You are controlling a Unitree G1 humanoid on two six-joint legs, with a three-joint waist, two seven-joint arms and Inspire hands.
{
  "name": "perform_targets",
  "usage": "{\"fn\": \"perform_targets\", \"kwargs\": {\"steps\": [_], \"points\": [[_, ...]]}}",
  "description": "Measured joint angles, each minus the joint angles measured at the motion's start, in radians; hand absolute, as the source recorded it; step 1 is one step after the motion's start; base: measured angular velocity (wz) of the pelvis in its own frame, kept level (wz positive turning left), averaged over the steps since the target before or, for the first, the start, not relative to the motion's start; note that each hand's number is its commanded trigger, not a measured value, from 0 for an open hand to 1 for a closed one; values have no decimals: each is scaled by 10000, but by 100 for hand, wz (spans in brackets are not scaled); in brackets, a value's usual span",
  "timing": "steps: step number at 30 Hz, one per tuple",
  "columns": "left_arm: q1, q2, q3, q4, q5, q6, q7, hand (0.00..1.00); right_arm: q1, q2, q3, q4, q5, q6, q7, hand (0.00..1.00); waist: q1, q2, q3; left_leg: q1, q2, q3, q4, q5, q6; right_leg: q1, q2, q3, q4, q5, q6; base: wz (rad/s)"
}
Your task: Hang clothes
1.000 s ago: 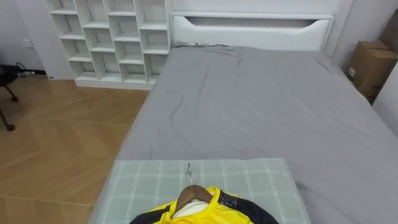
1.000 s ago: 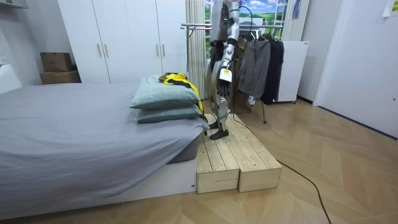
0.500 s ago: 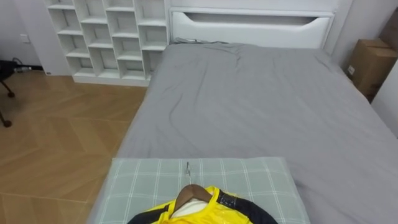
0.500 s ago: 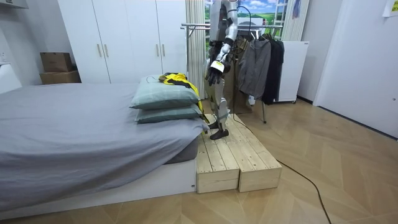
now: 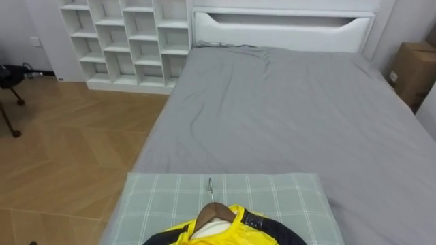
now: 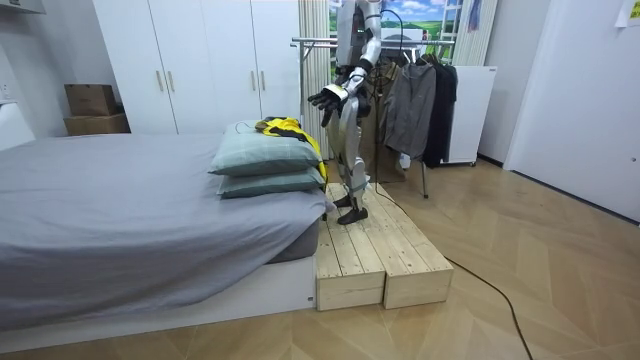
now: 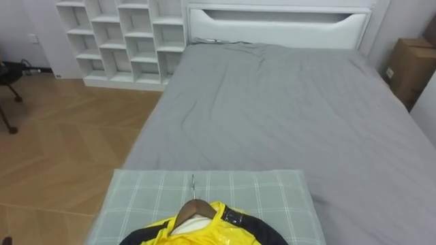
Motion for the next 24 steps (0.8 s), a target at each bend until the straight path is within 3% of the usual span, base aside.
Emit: {"fn": "perform_targets", "kwargs": {"steps": [12, 19, 24], "points": [[-350, 7, -497, -766, 2361, 18, -22, 0, 39, -14, 21, -29, -197, -1, 38, 0, -252, 79, -32, 35, 8, 68, -23, 0, -1, -2, 3, -2, -4, 0, 0, -1], [-401, 1, -910, -1305, 2651, 49, -171, 0, 60, -17, 27, -38, -139, 5, 249, 0, -328, 53, -24, 23, 11, 87, -48, 1, -2, -28, 2, -2, -6, 0, 0, -1], [-779, 13, -1172, -1307, 2854, 222, -435, 0, 26, -67, 109, -32, -133, -2, 351, 0, -338, 129, 7, 20, 7, 88, -31, 1, -1, -25, -5, 15, -1, 3, -3, 0]]}}
